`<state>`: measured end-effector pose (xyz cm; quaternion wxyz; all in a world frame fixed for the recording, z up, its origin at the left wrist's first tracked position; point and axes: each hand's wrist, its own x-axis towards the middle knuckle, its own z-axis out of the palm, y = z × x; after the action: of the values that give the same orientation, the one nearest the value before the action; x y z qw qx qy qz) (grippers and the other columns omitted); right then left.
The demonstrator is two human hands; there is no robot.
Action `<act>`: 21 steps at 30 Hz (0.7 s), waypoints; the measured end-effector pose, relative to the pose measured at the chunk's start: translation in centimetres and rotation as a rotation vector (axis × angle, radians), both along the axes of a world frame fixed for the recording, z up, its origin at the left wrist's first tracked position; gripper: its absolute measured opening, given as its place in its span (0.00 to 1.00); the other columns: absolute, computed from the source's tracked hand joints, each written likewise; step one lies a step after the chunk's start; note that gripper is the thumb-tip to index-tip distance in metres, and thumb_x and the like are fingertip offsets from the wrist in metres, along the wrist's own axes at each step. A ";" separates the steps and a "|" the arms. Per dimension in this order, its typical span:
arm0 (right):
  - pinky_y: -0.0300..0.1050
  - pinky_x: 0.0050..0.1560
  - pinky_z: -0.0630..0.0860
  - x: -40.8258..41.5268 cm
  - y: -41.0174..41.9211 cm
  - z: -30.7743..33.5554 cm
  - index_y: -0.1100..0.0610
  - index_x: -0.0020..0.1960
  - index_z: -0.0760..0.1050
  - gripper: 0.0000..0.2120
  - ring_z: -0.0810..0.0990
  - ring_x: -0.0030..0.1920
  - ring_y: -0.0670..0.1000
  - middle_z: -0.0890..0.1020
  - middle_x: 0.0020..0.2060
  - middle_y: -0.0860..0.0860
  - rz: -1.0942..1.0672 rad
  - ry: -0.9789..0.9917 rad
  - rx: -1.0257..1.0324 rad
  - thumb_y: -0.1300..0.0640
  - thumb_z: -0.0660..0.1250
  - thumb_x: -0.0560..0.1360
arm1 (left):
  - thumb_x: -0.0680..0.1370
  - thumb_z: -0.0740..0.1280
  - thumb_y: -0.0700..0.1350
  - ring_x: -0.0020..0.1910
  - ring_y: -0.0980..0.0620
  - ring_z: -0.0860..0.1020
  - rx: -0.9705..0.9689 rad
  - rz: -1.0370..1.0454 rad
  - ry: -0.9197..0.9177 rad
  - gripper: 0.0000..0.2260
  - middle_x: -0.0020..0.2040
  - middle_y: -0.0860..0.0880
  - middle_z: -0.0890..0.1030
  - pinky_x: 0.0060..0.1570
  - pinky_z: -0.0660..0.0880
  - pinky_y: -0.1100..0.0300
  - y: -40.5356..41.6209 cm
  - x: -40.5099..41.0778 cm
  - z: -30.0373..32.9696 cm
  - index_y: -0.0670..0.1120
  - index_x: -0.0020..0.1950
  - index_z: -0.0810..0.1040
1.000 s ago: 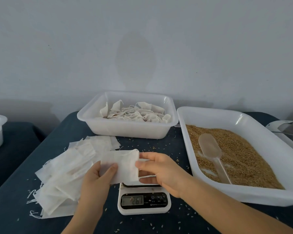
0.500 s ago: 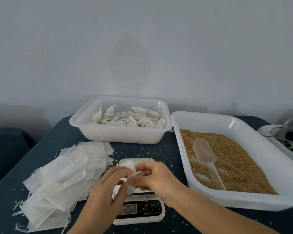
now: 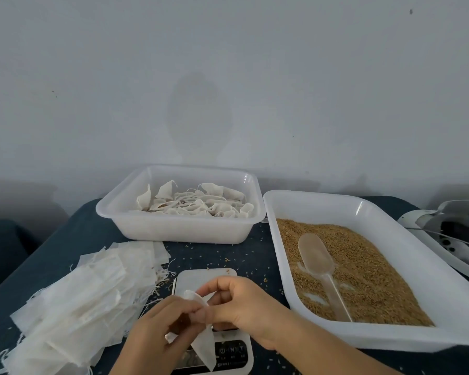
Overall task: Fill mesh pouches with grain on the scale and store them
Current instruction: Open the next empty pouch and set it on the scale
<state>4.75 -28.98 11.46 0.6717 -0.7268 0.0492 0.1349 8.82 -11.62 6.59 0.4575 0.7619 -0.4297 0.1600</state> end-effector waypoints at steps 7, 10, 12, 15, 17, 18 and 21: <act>0.36 0.39 0.78 0.4 -0.5 0.4 0.50 0.48 0.80 0.10 0.80 0.32 0.43 0.79 0.33 0.46 -0.063 -0.027 -0.097 0.64 0.71 0.72 | 0.67 0.73 0.49 0.32 0.67 0.70 0.074 0.074 -0.086 0.10 0.43 0.62 0.72 0.31 0.66 0.78 0.1 0.0 0.0 0.56 0.39 0.71; 0.36 0.39 0.79 0.3 -0.2 0.6 0.49 0.49 0.78 0.10 0.79 0.30 0.41 0.77 0.32 0.44 -0.010 -0.074 -0.299 0.62 0.68 0.73 | 0.70 0.65 0.55 0.36 0.70 0.67 0.091 0.112 -0.173 0.06 0.45 0.62 0.71 0.30 0.63 0.78 0.0 0.2 0.1 0.57 0.40 0.70; 0.39 0.44 0.81 0.3 -0.1 0.5 0.48 0.49 0.78 0.10 0.78 0.30 0.40 0.76 0.31 0.43 0.006 -0.120 -0.434 0.62 0.65 0.73 | 0.73 0.63 0.58 0.40 0.69 0.69 0.090 0.112 -0.248 0.08 0.47 0.61 0.71 0.34 0.66 0.76 -0.1 0.4 0.4 0.56 0.39 0.70; 0.43 0.47 0.81 0.2 0.0 0.4 0.48 0.47 0.79 0.10 0.78 0.32 0.41 0.76 0.32 0.43 -0.003 -0.167 -0.519 0.61 0.63 0.74 | 0.79 0.56 0.59 0.40 0.63 0.72 0.088 0.126 -0.356 0.17 0.48 0.59 0.73 0.36 0.69 0.71 -0.2 0.6 0.4 0.51 0.36 0.75; 0.42 0.46 0.81 0.2 0.1 0.3 0.47 0.41 0.77 0.10 0.79 0.35 0.42 0.77 0.37 0.43 -0.014 -0.201 -0.534 0.61 0.63 0.75 | 0.79 0.56 0.58 0.39 0.62 0.73 0.095 0.127 -0.402 0.20 0.45 0.58 0.76 0.35 0.71 0.70 -0.2 0.6 0.4 0.50 0.35 0.77; 0.42 0.45 0.81 0.2 0.1 0.3 0.46 0.39 0.76 0.11 0.79 0.35 0.42 0.77 0.39 0.43 -0.017 -0.211 -0.533 0.60 0.63 0.75 | 0.80 0.55 0.58 0.38 0.62 0.73 0.095 0.135 -0.415 0.20 0.43 0.57 0.78 0.34 0.72 0.69 -0.2 0.5 0.4 0.50 0.34 0.77; 0.45 0.46 0.81 0.1 0.1 0.2 0.46 0.38 0.75 0.11 0.82 0.39 0.45 0.79 0.41 0.44 -0.004 -0.187 -0.500 0.60 0.63 0.75 | 0.80 0.55 0.56 0.34 0.61 0.72 0.080 0.166 -0.442 0.18 0.37 0.55 0.80 0.31 0.70 0.69 -0.4 0.3 0.4 0.51 0.36 0.76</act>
<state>4.86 -28.92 11.63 0.4730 -0.8795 0.0200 0.0495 9.09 -12.00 7.00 0.3071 0.7587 -0.4612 0.3427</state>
